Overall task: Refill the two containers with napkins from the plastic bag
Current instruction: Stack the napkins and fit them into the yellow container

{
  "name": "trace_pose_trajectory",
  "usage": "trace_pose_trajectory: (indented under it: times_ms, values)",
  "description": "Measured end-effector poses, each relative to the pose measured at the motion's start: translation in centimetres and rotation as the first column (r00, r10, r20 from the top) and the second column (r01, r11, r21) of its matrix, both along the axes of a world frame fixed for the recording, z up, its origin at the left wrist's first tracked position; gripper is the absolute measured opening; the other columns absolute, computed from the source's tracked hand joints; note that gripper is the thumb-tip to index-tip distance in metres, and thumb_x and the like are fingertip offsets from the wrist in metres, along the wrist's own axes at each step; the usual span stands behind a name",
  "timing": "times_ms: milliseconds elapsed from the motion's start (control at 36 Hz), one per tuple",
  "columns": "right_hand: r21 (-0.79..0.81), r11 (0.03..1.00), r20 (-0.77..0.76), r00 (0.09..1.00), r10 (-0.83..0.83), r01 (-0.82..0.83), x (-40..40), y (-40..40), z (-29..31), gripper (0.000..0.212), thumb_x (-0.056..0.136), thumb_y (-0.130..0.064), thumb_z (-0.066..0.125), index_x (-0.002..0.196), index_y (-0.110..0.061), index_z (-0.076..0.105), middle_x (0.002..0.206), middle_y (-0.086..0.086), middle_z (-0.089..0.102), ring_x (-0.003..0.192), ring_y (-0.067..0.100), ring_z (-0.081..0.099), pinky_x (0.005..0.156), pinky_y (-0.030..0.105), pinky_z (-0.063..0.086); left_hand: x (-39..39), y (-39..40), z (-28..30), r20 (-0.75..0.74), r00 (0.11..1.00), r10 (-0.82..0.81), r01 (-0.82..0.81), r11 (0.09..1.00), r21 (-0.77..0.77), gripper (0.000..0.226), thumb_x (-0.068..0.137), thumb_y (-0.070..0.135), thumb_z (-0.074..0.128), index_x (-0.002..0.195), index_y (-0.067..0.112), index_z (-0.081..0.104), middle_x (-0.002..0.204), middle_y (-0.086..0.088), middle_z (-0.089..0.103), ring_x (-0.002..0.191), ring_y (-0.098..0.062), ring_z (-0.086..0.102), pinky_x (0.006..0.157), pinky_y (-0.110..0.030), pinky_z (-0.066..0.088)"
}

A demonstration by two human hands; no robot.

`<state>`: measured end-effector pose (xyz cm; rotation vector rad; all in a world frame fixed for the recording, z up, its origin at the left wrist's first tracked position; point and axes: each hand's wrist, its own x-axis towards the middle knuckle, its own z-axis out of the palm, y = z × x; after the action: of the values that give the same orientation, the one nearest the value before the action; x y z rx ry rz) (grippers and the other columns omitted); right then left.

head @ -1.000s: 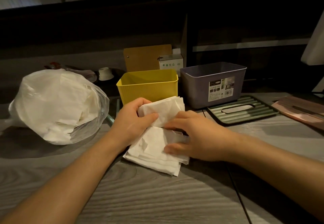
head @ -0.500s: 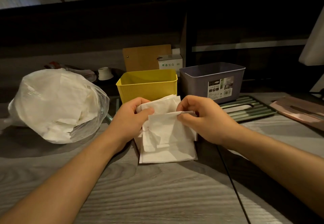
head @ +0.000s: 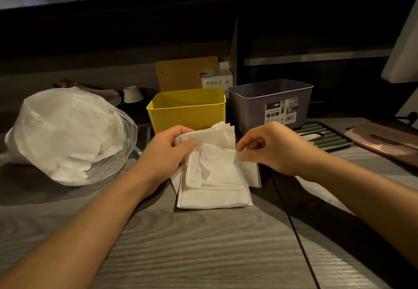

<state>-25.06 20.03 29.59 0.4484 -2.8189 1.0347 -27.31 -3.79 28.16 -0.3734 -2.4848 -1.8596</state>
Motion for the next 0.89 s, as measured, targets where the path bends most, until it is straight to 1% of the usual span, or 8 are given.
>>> trace_pose_trajectory:
  times_ms: [83,194,389,500,583,639,806,889]
  values:
    - [0.003,0.998,0.004,0.998,0.062,-0.062,0.3,-0.1,0.2,0.010,0.087,-0.025,0.076,0.090,-0.034,0.073,0.084,-0.014,0.072,0.079,0.000,0.066,0.076,0.020,0.058,0.0,-0.1,-0.1,-0.004,1.000,-0.002,0.002,1.000,-0.001,0.012,0.100,0.018,0.059,0.108,0.020,0.069,0.098,0.003,0.075,0.090,-0.015,0.073,0.073,-0.030,0.061]
    - [-0.073,0.994,-0.147,0.987,0.070,-0.081,0.6,-0.6,0.5,0.020,0.091,-0.019,0.071,0.087,-0.038,0.066,0.085,-0.017,0.069,0.080,-0.003,0.065,0.075,0.014,0.054,-0.1,0.0,-0.1,-0.011,1.000,0.008,-0.008,1.000,-0.007,0.012,0.100,0.018,0.060,0.104,0.022,0.071,0.097,0.002,0.075,0.091,-0.017,0.073,0.078,-0.036,0.062]
    - [-0.186,0.982,-0.338,0.940,-0.046,-0.019,0.0,-2.0,-0.1,0.016,0.094,-0.018,0.067,0.095,-0.034,0.064,0.077,-0.022,0.061,0.071,-0.001,0.060,0.067,0.012,0.050,-0.1,0.1,0.0,-0.027,1.000,-0.012,0.012,1.000,-0.020,0.019,0.104,0.024,0.052,0.106,0.024,0.071,0.095,0.007,0.074,0.087,-0.009,0.070,0.073,-0.023,0.059]
    - [-0.213,0.977,-0.300,0.952,-0.067,0.002,-0.5,-2.0,-0.5,0.013,0.095,-0.019,0.067,0.096,-0.032,0.064,0.092,-0.019,0.067,0.084,0.002,0.066,0.077,0.018,0.056,0.1,0.2,0.0,-0.013,1.000,-0.005,0.005,1.000,0.028,0.027,0.107,0.029,0.044,0.106,0.024,0.071,0.097,0.008,0.073,0.096,-0.010,0.069,0.083,-0.028,0.056]
    - [-0.287,0.958,-0.260,0.963,-0.075,-0.002,-0.7,-2.0,-0.9,0.013,0.095,-0.018,0.067,0.095,-0.030,0.065,0.091,-0.014,0.071,0.085,0.002,0.067,0.077,0.016,0.056,0.4,0.3,0.2,-0.009,0.999,-0.031,0.032,0.999,0.039,0.031,0.105,0.040,0.043,0.110,0.024,0.069,0.097,0.013,0.073,0.091,-0.002,0.068,0.071,-0.014,0.053]
    - [-0.386,0.922,-0.249,0.965,-0.086,-0.017,-0.7,-2.2,-0.9,0.012,0.094,-0.016,0.068,0.095,-0.028,0.066,0.089,-0.012,0.072,0.085,0.001,0.068,0.076,0.015,0.055,0.3,0.2,0.3,-0.003,0.996,-0.086,0.086,0.995,0.053,0.032,0.097,0.043,0.052,0.115,0.021,0.067,0.101,0.008,0.075,0.094,-0.008,0.071,0.070,-0.016,0.054]
    - [-0.445,0.894,-0.221,0.973,-0.060,-0.046,-0.6,-3.0,-1.0,0.004,0.094,-0.020,0.067,0.097,-0.021,0.066,0.081,-0.010,0.071,0.070,0.002,0.066,0.055,0.016,0.052,-0.1,0.2,-0.1,-0.025,0.995,-0.094,0.094,0.996,0.000,0.022,0.092,0.024,0.068,0.114,0.021,0.067,0.097,0.004,0.075,0.089,-0.012,0.073,0.074,-0.029,0.059]
    - [-0.377,0.926,-0.241,0.965,-0.101,0.003,-0.7,-3.0,-0.8,0.004,0.095,-0.028,0.065,0.098,-0.026,0.064,0.084,-0.011,0.069,0.075,0.002,0.066,0.064,0.020,0.056,-0.4,0.0,-0.4,-0.090,0.995,-0.043,0.042,0.999,-0.012,0.012,0.096,0.017,0.065,0.108,0.017,0.070,0.091,0.002,0.075,0.079,-0.010,0.071,0.065,-0.022,0.056]
